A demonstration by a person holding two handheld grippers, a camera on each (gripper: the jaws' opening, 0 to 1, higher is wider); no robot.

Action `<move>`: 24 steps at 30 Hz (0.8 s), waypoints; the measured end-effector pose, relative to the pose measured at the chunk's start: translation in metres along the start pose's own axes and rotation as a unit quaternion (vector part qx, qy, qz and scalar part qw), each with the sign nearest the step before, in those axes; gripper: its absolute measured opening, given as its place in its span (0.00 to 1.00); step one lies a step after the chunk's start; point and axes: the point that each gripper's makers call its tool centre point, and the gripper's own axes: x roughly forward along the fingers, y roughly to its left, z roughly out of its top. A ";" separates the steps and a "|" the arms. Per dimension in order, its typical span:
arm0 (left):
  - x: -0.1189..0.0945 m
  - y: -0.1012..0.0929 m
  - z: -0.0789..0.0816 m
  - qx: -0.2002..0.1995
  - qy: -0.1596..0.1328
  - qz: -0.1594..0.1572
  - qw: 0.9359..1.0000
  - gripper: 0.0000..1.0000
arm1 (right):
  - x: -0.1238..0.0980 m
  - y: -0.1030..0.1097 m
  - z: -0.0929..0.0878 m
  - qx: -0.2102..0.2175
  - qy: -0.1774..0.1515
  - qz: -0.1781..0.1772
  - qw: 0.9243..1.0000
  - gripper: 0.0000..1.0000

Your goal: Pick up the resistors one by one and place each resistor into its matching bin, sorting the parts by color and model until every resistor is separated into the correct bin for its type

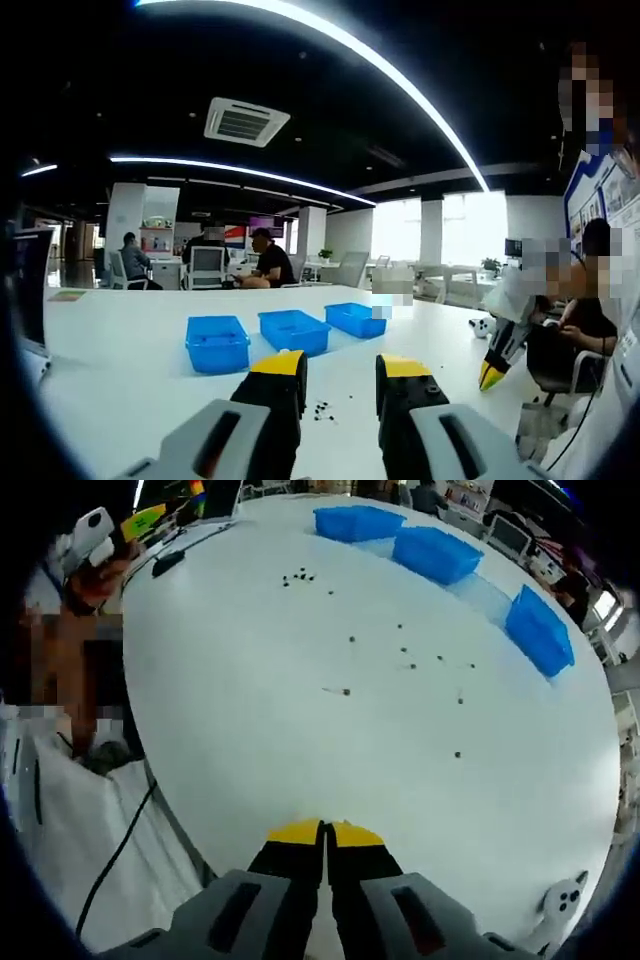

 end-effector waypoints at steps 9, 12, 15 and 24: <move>0.002 0.000 -0.002 -0.001 0.002 -0.001 1.000 0.29 | -0.046 -0.011 0.045 -0.011 -0.183 -0.010 0.983 0.04; 0.002 0.000 -0.002 -0.002 0.002 0.000 1.000 0.29 | -0.064 -0.009 0.061 -0.017 -0.260 -0.003 0.966 0.04; 0.003 -0.001 -0.003 -0.003 0.003 -0.001 1.000 0.29 | -0.085 -0.012 0.077 -0.003 -0.333 -0.005 0.943 0.04; 0.004 -0.004 -0.004 0.000 0.005 -0.003 1.000 0.29 | -0.109 -0.017 0.096 -0.013 -0.457 -0.056 0.887 0.04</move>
